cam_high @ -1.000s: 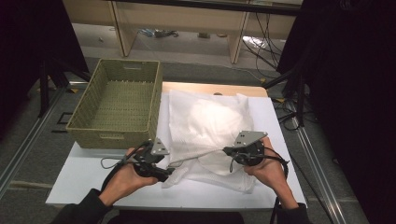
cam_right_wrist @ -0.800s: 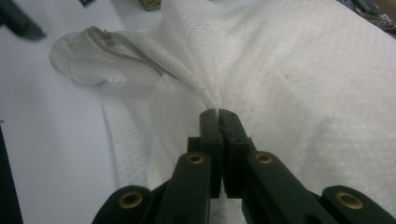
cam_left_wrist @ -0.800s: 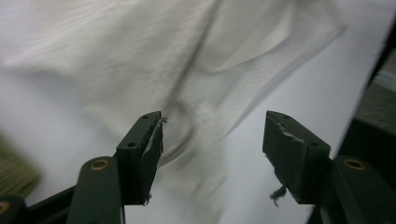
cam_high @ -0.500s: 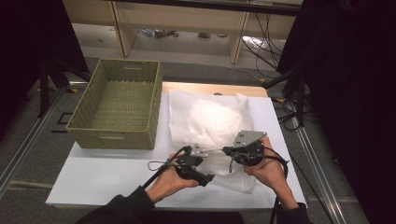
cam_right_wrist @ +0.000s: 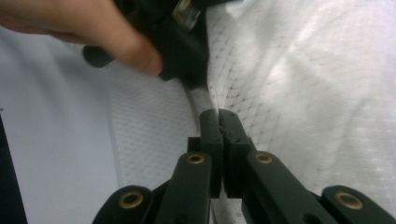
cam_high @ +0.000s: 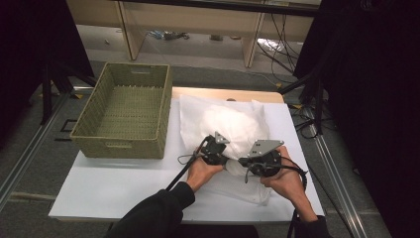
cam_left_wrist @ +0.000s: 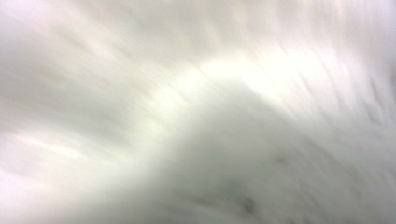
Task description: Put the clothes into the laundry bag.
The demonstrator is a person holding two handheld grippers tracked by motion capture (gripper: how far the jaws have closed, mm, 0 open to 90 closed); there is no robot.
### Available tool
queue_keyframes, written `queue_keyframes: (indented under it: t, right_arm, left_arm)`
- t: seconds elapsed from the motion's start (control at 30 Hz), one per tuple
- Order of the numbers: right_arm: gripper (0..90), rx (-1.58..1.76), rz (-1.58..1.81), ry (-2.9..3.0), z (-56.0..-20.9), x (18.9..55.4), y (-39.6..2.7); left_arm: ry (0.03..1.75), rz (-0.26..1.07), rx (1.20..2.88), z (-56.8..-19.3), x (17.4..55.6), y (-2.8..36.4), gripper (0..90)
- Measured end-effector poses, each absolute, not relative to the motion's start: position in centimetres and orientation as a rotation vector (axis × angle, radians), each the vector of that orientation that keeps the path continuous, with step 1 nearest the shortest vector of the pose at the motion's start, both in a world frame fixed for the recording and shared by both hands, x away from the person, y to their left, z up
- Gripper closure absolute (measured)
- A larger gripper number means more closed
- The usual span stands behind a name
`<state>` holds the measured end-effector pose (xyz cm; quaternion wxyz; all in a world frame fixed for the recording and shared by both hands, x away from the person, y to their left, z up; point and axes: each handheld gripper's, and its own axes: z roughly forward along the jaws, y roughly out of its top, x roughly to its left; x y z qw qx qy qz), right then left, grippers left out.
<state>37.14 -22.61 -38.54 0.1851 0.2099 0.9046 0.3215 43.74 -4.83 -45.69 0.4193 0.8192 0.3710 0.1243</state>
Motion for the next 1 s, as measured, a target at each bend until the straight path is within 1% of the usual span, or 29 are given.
queue_keyframes:
  t: [0.03, 0.07, 0.13, 0.2, 0.23, 0.27, 0.3, 0.37, 0.4, 0.43, 0.57, 0.6, 0.67, 0.7, 0.77, 0.8, 0.83, 0.87, 0.93, 0.97, 1.0]
  right_arm:
    - [90.0, 0.595, 0.914, 2.546, -38.5, 37.3, -22.6]
    - [90.0, 0.596, 0.919, 2.545, -38.5, 37.4, -22.6]
    - [90.0, 0.605, 0.906, 2.537, -38.5, 37.5, -22.6]
    - [90.0, 0.617, 0.886, 2.542, -38.8, 37.7, -22.6]
    - [90.0, 0.630, 0.877, 2.538, -39.0, 37.8, -22.7]
    - [90.0, 0.639, 0.861, 2.540, -39.2, 38.0, -22.8]
    - [90.0, 0.647, 0.865, 2.550, -39.5, 38.0, -22.9]
    - [90.0, 0.657, 0.865, 2.552, -39.8, 38.2, -23.1]
    - [90.0, 0.647, 0.858, 2.554, -39.9, 38.2, -23.2]
    - [90.0, 0.652, 0.861, 2.555, -39.8, 38.2, -23.2]
    - [90.0, 0.650, 0.862, 2.552, -39.7, 38.1, -23.0]
    - [90.0, 0.650, 0.862, 2.540, -39.6, 38.1, -22.9]
    - [90.0, 0.644, 0.859, 2.556, -39.6, 38.0, -22.8]
    - [90.0, 0.616, 0.839, 2.559, -39.7, 38.2, -22.8]
    - [90.0, 0.634, 0.825, 2.589, -40.1, 38.0, -22.5]
    - [90.0, 0.618, 0.793, 2.596, -40.4, 38.1, -22.3]
    - [90.0, 0.604, 0.774, 2.610, -40.7, 38.1, -22.2]
    - [90.0, 0.613, 0.766, 2.635, -41.0, 38.1, -22.1]
    - [90.0, 0.598, 0.753, 2.638, -41.4, 38.3, -22.2]
    - [90.0, 0.610, 0.768, 2.643, -41.5, 38.4, -22.2]
    - [90.0, 0.631, 0.775, 2.634, -41.4, 38.4, -22.3]
  left_arm:
    - [0.891, 0.395, 2.078, -45.1, 44.1, -5.0, 86.7]
    - [0.875, 0.478, 2.062, -45.0, 44.4, -5.5, 86.8]
    - [0.783, 0.624, 2.117, -45.3, 45.3, -6.1, 86.3]
    - [0.838, 0.588, 2.126, -46.1, 45.9, -6.0, 83.1]
    - [0.825, 0.581, 2.133, -46.4, 45.8, -5.9, 78.9]
    - [0.811, 0.548, 2.165, -46.6, 45.3, -5.9, 71.6]
    - [0.808, 0.528, 2.172, -46.7, 44.7, -5.6, 68.1]
    - [0.792, 0.457, 2.205, -46.6, 43.4, -4.5, 57.4]
    - [0.794, 0.437, 2.218, -46.5, 43.1, -4.3, 49.9]
    - [0.822, 0.400, 2.215, -46.4, 42.4, -3.9, 46.9]
    - [0.829, 0.295, 2.235, -46.3, 40.6, -3.4, 30.3]
    - [0.769, 0.307, 2.291, -46.4, 40.3, -3.6, 26.9]
    - [0.746, 0.332, 2.290, -46.8, 40.2, -4.4, 23.6]
    - [0.808, 0.322, 2.212, -47.3, 40.3, -5.2, 23.7]
    - [0.796, 0.302, 2.224, -47.8, 40.8, -6.2, 26.0]
    - [0.763, 0.350, 2.234, -48.0, 41.1, -6.5, 31.5]
    - [0.714, 0.402, 2.253, -48.1, 41.4, -6.8, 39.8]
    - [0.725, 0.404, 2.252, -48.2, 41.7, -6.8, 48.5]
    - [0.768, 0.380, 2.202, -48.3, 42.7, -6.6, 69.4]
    - [0.773, 0.389, 2.187, -48.3, 43.1, -6.5, 75.6]
    - [0.783, 0.406, 2.165, -48.3, 43.6, -6.4, 79.2]
